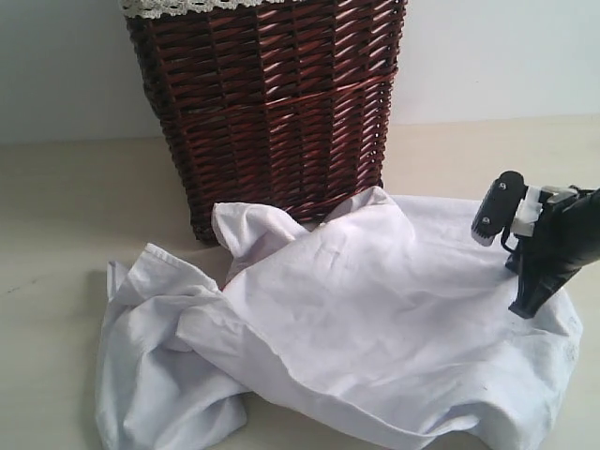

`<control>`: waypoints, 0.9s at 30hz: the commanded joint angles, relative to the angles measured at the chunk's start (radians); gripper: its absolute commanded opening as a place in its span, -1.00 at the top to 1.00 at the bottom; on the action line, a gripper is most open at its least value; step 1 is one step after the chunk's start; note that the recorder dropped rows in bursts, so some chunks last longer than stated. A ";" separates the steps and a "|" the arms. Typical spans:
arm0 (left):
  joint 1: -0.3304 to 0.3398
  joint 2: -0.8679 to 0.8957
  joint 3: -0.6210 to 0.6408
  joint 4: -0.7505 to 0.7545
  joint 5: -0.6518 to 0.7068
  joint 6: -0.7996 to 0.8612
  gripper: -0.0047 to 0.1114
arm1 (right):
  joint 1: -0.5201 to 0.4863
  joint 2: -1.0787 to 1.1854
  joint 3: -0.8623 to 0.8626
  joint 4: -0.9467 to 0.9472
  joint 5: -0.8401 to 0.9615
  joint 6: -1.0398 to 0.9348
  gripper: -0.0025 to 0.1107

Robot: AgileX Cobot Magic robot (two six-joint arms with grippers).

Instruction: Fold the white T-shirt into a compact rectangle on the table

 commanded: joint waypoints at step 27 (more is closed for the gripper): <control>0.004 -0.004 -0.001 0.002 -0.007 0.001 0.92 | 0.009 -0.305 0.264 0.225 0.614 -0.718 0.34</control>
